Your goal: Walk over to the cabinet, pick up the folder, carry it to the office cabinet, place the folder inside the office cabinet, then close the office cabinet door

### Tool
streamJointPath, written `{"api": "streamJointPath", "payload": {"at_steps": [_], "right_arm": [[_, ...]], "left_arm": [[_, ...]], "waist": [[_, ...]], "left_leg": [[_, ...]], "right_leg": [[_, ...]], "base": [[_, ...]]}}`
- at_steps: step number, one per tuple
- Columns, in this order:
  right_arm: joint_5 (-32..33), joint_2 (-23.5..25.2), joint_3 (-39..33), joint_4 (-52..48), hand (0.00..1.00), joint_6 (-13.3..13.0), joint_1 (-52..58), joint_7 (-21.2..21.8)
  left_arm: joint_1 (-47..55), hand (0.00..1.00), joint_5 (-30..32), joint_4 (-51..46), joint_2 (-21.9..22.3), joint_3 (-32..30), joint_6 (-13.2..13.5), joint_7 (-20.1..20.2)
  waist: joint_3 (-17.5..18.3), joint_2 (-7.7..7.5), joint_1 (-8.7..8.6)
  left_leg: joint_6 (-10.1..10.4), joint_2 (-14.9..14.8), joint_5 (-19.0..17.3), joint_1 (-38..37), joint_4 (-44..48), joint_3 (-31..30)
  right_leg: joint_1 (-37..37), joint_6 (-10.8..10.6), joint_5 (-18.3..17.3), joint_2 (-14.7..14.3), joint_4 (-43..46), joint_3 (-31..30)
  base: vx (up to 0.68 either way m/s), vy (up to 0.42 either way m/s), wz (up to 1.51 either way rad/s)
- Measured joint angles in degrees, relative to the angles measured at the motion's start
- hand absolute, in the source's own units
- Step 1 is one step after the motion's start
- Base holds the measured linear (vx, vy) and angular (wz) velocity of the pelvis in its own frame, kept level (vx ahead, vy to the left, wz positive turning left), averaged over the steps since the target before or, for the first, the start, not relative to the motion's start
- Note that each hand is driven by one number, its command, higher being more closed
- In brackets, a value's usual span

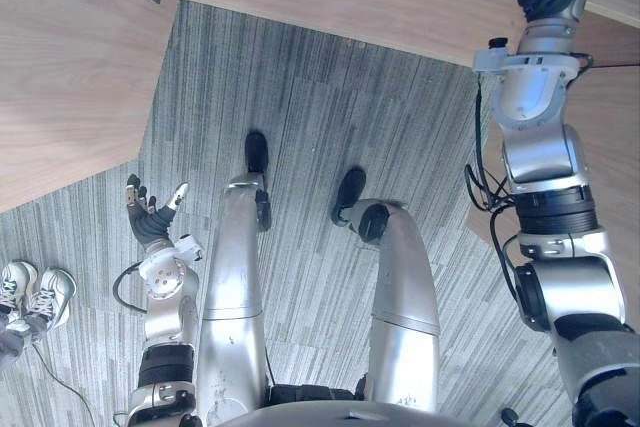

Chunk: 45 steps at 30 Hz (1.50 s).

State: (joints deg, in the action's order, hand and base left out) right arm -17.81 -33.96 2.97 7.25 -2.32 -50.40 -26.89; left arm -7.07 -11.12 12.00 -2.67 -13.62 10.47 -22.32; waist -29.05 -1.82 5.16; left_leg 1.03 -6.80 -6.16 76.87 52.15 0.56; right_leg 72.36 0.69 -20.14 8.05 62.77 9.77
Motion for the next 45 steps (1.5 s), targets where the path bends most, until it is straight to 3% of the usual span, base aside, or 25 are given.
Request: {"api": "streamJointPath", "payload": {"at_steps": [10,29,40,45], "right_arm": [[0.25,0.27,0.01,-0.04,1.00,0.00,-0.56,0.00],[5.85,1.85,3.13,4.91,1.00,-0.21,-12.04,-1.21],[1.67,4.12,-2.42,-10.13,1.00,-0.21,0.96,-4.58],[-0.26,4.51,-3.79,-11.48,1.00,-0.25,5.28,-4.61]], "left_arm": [[0.00,0.00,0.02,-0.14,-0.24,0.00,0.00,0.00],[0.00,0.00,-1.29,-0.21,-0.15,0.06,0.97,-0.03],[0.00,0.00,-1.05,-0.22,0.91,0.00,0.96,-0.32],[0.00,0.00,-1.01,-0.21,1.05,0.00,0.88,-0.86]], "waist": [[0.00,0.01,0.16],[0.01,0.02,0.97],[0.01,0.02,0.65],[0.01,0.02,0.70]], "left_leg": [[0.00,-0.05,0.00,0.07,-0.15,0.18],[0.00,-0.48,0.01,0.47,-0.16,0.53],[-0.11,-1.27,-0.55,0.46,0.78,0.68],[-0.17,-1.82,-0.60,0.19,0.75,1.02]], "right_leg": [[0.28,0.13,0.00,-0.01,-0.02,-0.10],[1.03,0.69,0.35,-0.25,-0.16,-0.39],[0.71,0.30,0.32,-0.88,-0.42,-0.48],[0.72,0.20,0.75,-1.40,-0.89,-0.97]], "base": [[0.00,0.000,0.00],[0.00,0.000,0.00],[0.00,0.002,-0.03],[-0.01,0.024,-0.09]]}}
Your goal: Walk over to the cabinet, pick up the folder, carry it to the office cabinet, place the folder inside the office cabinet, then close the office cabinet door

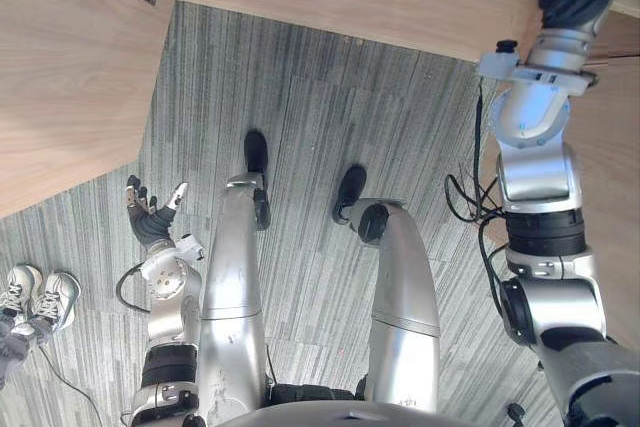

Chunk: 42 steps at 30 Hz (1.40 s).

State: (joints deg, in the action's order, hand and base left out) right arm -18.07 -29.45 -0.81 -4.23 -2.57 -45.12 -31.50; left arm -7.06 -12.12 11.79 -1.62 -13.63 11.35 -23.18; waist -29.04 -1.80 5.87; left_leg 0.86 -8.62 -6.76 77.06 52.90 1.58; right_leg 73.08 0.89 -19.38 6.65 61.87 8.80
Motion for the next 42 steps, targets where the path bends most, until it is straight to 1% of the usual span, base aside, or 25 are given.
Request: {"api": "streamJointPath", "payload": {"at_steps": [5,11,14,16,19,29,31,35,42], "right_arm": [[-0.26,2.05,0.16,0.03,1.00,0.00,2.29,0.22],[-0.23,2.00,0.46,1.59,1.00,-0.02,2.00,1.08],[-0.16,1.95,2.11,4.63,1.00,-0.02,0.62,1.60],[-0.09,1.95,3.13,6.79,1.00,-0.02,-0.90,2.69],[0.45,1.88,4.33,9.32,1.00,-0.02,-3.00,2.83],[2.44,1.74,8.77,14.62,1.00,-0.15,-9.82,4.84],[2.69,1.75,9.12,15.29,1.00,-0.16,-10.90,4.91],[4.36,1.75,9.18,18.62,1.00,-1.00,-14.29,4.91],[8.14,1.15,9.42,22.52,1.00,-1.15,-18.19,5.18]], "left_arm": [[0.00,0.00,0.02,-0.01,0.00,0.00,-0.05,-0.10],[0.00,0.00,0.01,-0.01,-0.01,-0.02,-0.06,-0.08],[0.00,0.00,0.01,0.00,-0.01,-0.03,-0.06,-0.04],[0.00,0.00,-0.01,-0.01,-0.01,-0.03,-0.05,-0.01],[0.00,0.00,-0.02,-0.01,-0.02,-0.05,-0.04,-0.01],[0.01,0.00,-0.10,-0.01,-0.02,-0.27,0.04,0.16],[0.01,0.00,-0.12,-0.01,-0.02,-0.27,0.06,0.18],[0.01,0.00,-0.22,-0.01,-0.02,-0.30,0.08,0.24],[0.02,0.00,-1.23,-0.01,-0.07,-0.30,0.56,1.09]], "waist": [[0.00,0.01,-0.23],[0.00,0.01,-0.05],[0.00,0.01,-0.05],[0.00,0.01,0.04],[0.00,0.01,0.14],[0.00,0.01,0.32],[0.00,0.01,0.42],[0.00,0.01,0.43],[0.00,0.01,0.46]], "left_leg": [[-0.01,-0.27,-0.01,-0.15,0.04,0.13],[-0.01,-0.37,-0.01,-0.15,0.03,0.23],[-0.01,-0.43,-0.01,-0.14,0.02,0.27],[-0.01,-0.48,-0.01,-0.13,0.00,0.33],[-0.01,-0.48,-0.01,-0.11,-0.05,0.34],[-0.01,-0.47,-0.01,0.07,-0.13,0.32],[0.00,-0.45,0.00,0.18,-0.15,0.32],[0.00,-0.37,0.01,0.35,-0.15,0.34],[0.01,-0.29,0.02,0.46,-0.13,0.24]], "right_leg": [[0.07,0.16,0.17,-0.21,-0.01,-0.16],[0.14,0.08,0.34,-0.27,-0.14,-0.29],[0.18,0.06,0.46,-0.29,-0.24,-0.30],[0.24,0.05,0.54,-0.29,-0.28,-0.32],[0.25,0.06,0.55,-0.29,-0.34,-0.31],[0.41,0.06,0.55,-0.24,-0.36,-0.23],[0.53,0.07,0.56,-0.20,-0.35,-0.22],[0.70,0.09,0.57,-0.08,-0.28,-0.19],[0.72,0.06,0.55,0.04,-0.26,-0.06]], "base": [[0.00,0.008,-0.02],[0.00,0.000,0.00],[0.00,0.000,0.00],[0.00,0.000,0.00],[0.00,0.000,0.00],[0.00,0.000,0.00],[0.00,0.000,0.00],[0.00,0.000,0.00],[0.00,0.000,0.00]]}}
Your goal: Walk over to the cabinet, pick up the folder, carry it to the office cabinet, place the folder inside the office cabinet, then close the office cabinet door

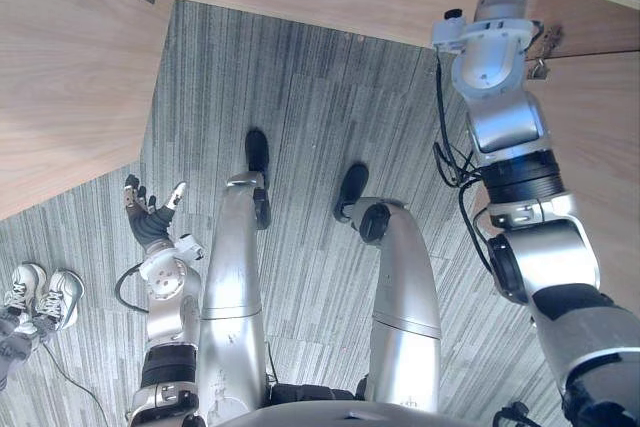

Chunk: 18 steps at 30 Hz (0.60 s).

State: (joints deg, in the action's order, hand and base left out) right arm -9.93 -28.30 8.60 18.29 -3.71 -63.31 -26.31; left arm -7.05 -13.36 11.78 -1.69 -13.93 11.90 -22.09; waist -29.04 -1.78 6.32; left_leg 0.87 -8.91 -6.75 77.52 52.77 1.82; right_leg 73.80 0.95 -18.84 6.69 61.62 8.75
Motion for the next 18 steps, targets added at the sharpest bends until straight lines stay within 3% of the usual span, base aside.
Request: {"api": "streamJointPath", "payload": {"at_steps": [9,18], "right_arm": [[9.62,-1.87,0.76,8.87,1.00,-0.98,-8.89,2.15],[14.93,-1.92,-0.90,14.03,1.00,-1.18,-11.86,2.43]], "left_arm": [[0.03,0.00,-1.33,0.02,-0.03,-0.02,0.64,1.17],[0.02,0.00,-2.89,0.02,-0.03,-0.10,1.17,1.29]], "waist": [[0.01,0.04,0.07],[0.10,0.20,0.01]], "left_leg": [[0.00,0.02,0.04,0.42,0.13,-0.18],[0.15,1.19,1.10,0.18,-0.78,-0.75]], "right_leg": [[0.23,0.28,0.16,0.04,0.06,0.18],[0.03,0.27,-0.02,1.28,0.68,1.00]], "base": [[0.00,0.000,0.00],[0.00,0.002,0.07]]}}
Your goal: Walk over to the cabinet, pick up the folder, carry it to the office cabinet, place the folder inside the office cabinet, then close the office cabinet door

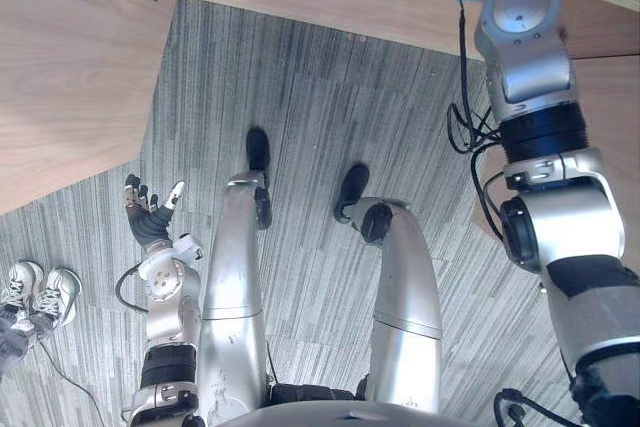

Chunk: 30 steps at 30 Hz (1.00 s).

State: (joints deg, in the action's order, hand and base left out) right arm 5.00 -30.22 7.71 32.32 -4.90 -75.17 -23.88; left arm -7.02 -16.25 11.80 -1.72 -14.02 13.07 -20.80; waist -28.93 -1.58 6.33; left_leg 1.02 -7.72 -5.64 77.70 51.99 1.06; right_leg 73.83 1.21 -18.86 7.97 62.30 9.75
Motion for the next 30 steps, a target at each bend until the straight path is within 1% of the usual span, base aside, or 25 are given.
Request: {"api": "streamJointPath", "payload": {"at_steps": [4,7,10,13,17,21,26,29,30], "right_arm": [[2.09,-0.20,-1.99,3.41,1.00,-0.08,-1.78,0.25],[2.59,-1.38,-2.31,7.38,1.00,0.09,-4.70,2.07],[3.34,-2.73,-2.36,9.61,1.00,0.16,-6.41,2.18],[3.87,-2.96,-2.36,11.43,1.00,0.12,-8.13,2.16],[4.67,-3.10,-2.50,12.07,1.00,1.11,-9.31,1.76],[4.80,-2.93,-3.93,13.89,1.00,1.84,-11.07,-0.31],[4.78,-2.80,-3.95,13.88,1.00,2.62,-11.52,-0.61],[4.78,-2.57,-3.98,13.88,1.00,2.66,-11.52,-0.92],[4.77,-2.47,-3.98,13.88,1.00,2.77,-11.52,-1.56]], "left_arm": [[0.11,0.00,-0.93,0.01,0.02,-0.76,0.46,0.05],[0.36,0.00,-1.12,0.01,-0.05,-2.22,0.72,0.09],[0.79,0.00,-1.17,0.07,0.00,-2.30,0.73,0.11],[1.20,0.00,-1.27,0.11,0.10,-2.89,0.73,0.35],[1.29,0.00,-1.66,0.75,0.13,-3.93,0.72,0.38],[1.27,0.00,-1.66,2.36,0.27,-4.02,0.72,0.33],[1.26,0.00,-1.66,3.09,0.79,-4.14,0.69,0.17],[1.27,0.00,-1.67,3.10,0.83,-4.42,0.69,-0.10],[1.27,0.00,-1.66,3.09,0.83,-4.43,0.70,-0.11]], "waist": [[0.00,0.00,0.23],[0.07,0.13,0.35],[0.07,0.13,0.93],[0.08,0.13,1.06],[0.08,0.13,1.01],[0.08,0.13,1.05],[0.08,0.13,0.95],[0.08,0.13,0.93],[0.08,0.13,0.90]], "left_leg": [[0.25,0.98,1.42,-0.51,-1.97,-0.19],[0.69,1.36,2.54,-0.77,-4.02,-0.32],[0.60,1.53,3.40,-0.74,-4.93,-0.55],[0.56,1.62,3.80,-0.65,-5.28,-0.70],[0.61,1.71,4.00,-0.66,-5.55,-0.80],[0.67,2.08,4.61,-0.72,-6.41,-0.82],[0.64,2.21,5.06,-0.92,-7.04,-0.80],[0.73,2.28,5.24,-1.16,-7.21,-0.76],[0.79,2.39,5.42,-1.40,-7.35,-0.66]], "right_leg": [[-0.15,0.07,0.03,0.93,-0.35,0.49],[-0.29,0.37,0.42,1.69,-1.28,1.53],[-0.19,0.53,0.53,1.85,-1.56,1.94],[0.04,0.76,0.66,1.90,-1.60,2.04],[0.08,0.76,0.66,1.95,-1.61,2.12],[0.18,0.85,0.75,2.23,-1.89,2.22],[0.18,1.02,0.94,2.38,-2.10,2.24],[0.16,1.05,0.96,2.49,-2.07,2.24],[0.11,1.06,0.96,2.63,-2.07,2.21]], "base": [[-0.04,0.011,0.19],[-0.04,0.011,0.11],[-0.03,0.008,0.07],[-0.02,0.004,0.03],[-0.02,0.008,0.01],[-0.03,0.018,0.05],[-0.03,0.012,0.02],[-0.04,0.010,0.02],[-0.04,0.009,0.06]]}}
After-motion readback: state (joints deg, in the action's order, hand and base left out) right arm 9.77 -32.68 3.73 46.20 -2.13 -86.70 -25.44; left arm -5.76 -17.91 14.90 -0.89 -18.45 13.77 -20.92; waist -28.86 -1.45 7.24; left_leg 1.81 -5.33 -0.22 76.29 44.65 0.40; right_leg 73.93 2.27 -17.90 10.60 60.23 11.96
